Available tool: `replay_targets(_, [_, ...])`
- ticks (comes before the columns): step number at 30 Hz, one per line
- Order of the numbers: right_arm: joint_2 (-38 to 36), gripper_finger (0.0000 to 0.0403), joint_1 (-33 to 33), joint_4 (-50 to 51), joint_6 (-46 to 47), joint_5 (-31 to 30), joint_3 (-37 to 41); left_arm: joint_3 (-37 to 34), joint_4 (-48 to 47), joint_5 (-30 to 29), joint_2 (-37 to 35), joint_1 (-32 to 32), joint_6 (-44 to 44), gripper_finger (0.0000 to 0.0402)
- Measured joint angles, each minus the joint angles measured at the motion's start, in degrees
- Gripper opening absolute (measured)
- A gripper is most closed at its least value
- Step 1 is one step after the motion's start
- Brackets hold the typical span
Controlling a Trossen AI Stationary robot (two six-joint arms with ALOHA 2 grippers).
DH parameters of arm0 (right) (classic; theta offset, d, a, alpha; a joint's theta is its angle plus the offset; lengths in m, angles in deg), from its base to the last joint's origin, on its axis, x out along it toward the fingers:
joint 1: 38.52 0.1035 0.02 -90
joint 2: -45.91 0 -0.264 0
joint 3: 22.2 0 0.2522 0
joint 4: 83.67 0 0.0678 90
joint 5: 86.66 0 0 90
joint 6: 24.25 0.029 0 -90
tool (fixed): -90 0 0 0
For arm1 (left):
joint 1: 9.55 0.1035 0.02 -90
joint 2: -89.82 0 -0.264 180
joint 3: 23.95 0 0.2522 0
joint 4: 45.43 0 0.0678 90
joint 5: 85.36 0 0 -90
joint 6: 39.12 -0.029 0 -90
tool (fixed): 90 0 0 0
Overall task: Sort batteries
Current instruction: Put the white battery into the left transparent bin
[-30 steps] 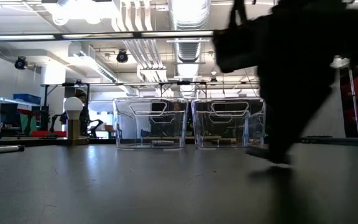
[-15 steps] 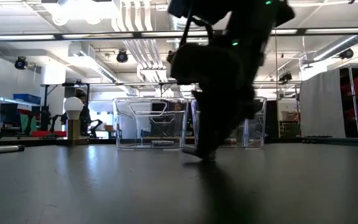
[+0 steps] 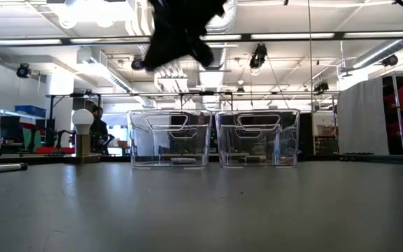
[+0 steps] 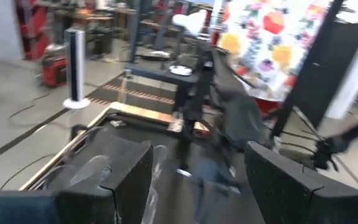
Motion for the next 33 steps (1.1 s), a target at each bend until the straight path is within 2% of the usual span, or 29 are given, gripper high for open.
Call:
replay_targets(5, [-0.1, 0.0022, -5.0, 1.1, -6.3, -0.6, -8.6, -0.1, 4.4, 5.0, 1.5, 0.0, -4.3, 0.0231])
replay_targets(12, [-0.1, 0.0022, -12.0, 1.6, -14.2, -0.8, -15.0, -0.1, 6.6, 5.2, 4.2, 0.6, -9.0, 0.0231])
replay_targets(19, [-0.1, 0.0022, -18.3, 5.4, -16.7, 0.1, -15.7, 0.0, 7.8, 4.8, 4.9, 2.2, -9.6, 0.0231])
replay_targets(24, [0.0, 0.0022, -21.0, 8.3, -16.9, 3.2, -15.7, 0.0, 8.5, 4.3, 5.2, 2.9, -9.5, 0.0231])
replay_targets(28, [2.3, 0.0022, -22.0, 10.5, -19.8, 4.3, -17.2, 0.0, 9.2, 4.3, 6.2, 3.1, -9.5, 0.0231])
replay_targets(33, [8.7, 0.0022, -23.6, 17.0, -22.7, 5.4, -23.0, 0.0, 9.9, 3.4, 8.5, 3.2, -9.2, 0.0231])
